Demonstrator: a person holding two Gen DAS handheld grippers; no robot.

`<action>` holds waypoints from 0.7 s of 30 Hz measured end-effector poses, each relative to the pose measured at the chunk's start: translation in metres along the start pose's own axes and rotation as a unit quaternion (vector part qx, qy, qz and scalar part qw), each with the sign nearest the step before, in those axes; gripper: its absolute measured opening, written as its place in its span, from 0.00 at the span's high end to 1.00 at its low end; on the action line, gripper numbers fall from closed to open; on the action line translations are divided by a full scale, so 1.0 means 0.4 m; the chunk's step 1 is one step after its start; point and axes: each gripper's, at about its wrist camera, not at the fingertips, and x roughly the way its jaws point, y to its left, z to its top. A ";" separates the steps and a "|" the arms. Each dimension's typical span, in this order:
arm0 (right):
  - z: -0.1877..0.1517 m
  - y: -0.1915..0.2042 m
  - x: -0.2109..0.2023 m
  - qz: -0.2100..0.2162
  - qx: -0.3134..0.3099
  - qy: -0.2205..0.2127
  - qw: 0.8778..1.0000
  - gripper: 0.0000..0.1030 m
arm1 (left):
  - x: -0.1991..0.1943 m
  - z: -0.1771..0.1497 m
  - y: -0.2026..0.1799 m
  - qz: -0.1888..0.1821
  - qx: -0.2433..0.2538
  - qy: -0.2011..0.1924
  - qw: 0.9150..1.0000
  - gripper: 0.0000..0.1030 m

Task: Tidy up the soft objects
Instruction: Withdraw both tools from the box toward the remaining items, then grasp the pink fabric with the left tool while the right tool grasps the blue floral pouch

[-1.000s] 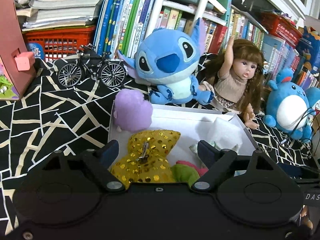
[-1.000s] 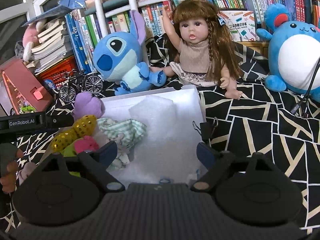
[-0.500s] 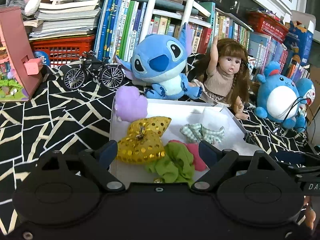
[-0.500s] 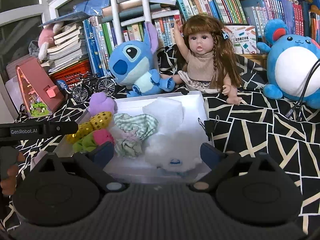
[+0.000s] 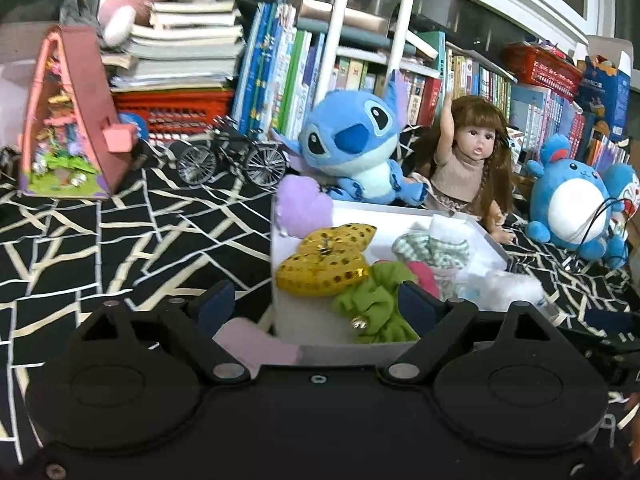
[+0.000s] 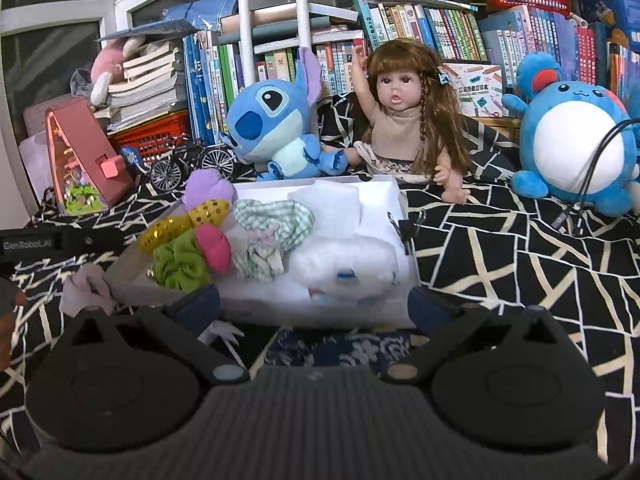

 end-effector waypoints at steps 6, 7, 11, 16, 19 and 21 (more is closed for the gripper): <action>-0.034 -0.002 -0.017 -0.015 -0.016 -0.005 1.000 0.00 | -0.043 -0.055 0.008 0.012 0.023 -0.009 1.000 0.14; -0.040 -0.002 -0.018 -0.017 -0.018 -0.005 1.000 0.00 | -0.048 -0.062 0.009 0.014 0.025 -0.010 1.000 0.13; -0.067 -0.009 -0.019 -0.015 -0.013 -0.003 1.000 0.00 | -0.064 -0.092 0.018 0.023 0.028 -0.011 0.999 0.12; -0.090 -0.012 -0.010 -0.013 -0.003 0.006 1.000 0.00 | -0.064 -0.111 0.028 0.028 0.033 -0.006 0.999 0.12; -0.097 -0.006 -0.007 -0.016 -0.005 0.006 1.000 0.00 | -0.057 -0.119 0.030 0.036 0.041 -0.006 0.998 0.11; -0.101 -0.005 -0.005 -0.014 -0.005 0.007 1.000 0.00 | -0.047 -0.123 0.031 0.041 0.042 -0.002 0.998 0.11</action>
